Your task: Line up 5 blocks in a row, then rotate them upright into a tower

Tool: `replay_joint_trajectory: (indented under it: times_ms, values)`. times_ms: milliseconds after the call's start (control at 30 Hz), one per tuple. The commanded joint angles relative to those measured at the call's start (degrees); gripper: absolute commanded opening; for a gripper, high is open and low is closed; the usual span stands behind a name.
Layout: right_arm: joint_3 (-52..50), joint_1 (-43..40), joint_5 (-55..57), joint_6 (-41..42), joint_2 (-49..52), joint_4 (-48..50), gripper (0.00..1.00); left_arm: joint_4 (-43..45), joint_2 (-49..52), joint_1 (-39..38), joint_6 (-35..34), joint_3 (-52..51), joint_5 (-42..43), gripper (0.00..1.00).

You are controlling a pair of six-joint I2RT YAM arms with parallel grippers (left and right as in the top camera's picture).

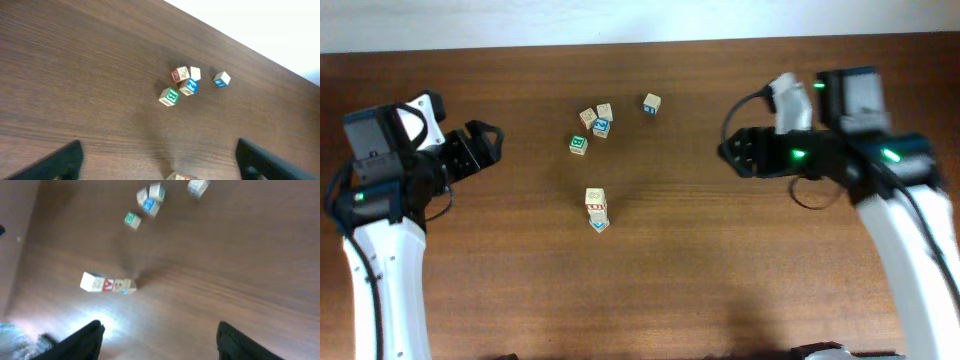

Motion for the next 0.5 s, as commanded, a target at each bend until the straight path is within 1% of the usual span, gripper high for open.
replay_joint_trajectory:
  times_ms: [0,33,167,233,333,400,467]
  values:
    - [8.9,-0.2,12.1,-1.2,-7.6,-6.3,0.88,-0.5,-0.3,0.0,1.3,0.2,-4.1,0.99]
    - [11.3,-0.2,12.3,-1.2,-10.5,-8.3,0.98,-0.6,-0.3,0.0,1.3,0.2,-4.1,0.99]
    - [13.0,-0.2,12.2,-1.2,-21.0,-13.4,0.98,-0.6,-0.3,0.0,1.3,0.2,-4.1,0.99]
    - [13.0,-0.1,11.1,1.0,-26.1,-16.4,0.98,-0.6,-0.3,0.0,1.3,0.2,-4.1,0.99]
    - [13.0,-0.1,11.9,0.2,-30.4,-19.2,0.98,-0.6,-0.3,0.0,1.3,0.2,-4.1,0.99]
    - [12.5,-0.1,19.4,-1.0,-32.6,-21.6,0.98,-0.6,-0.3,0.0,1.3,0.2,-4.1,0.99]
    - [10.4,-0.1,25.3,-1.0,-33.2,-21.7,0.98,-0.6,-0.3,0.0,1.3,0.2,-4.1,0.99]
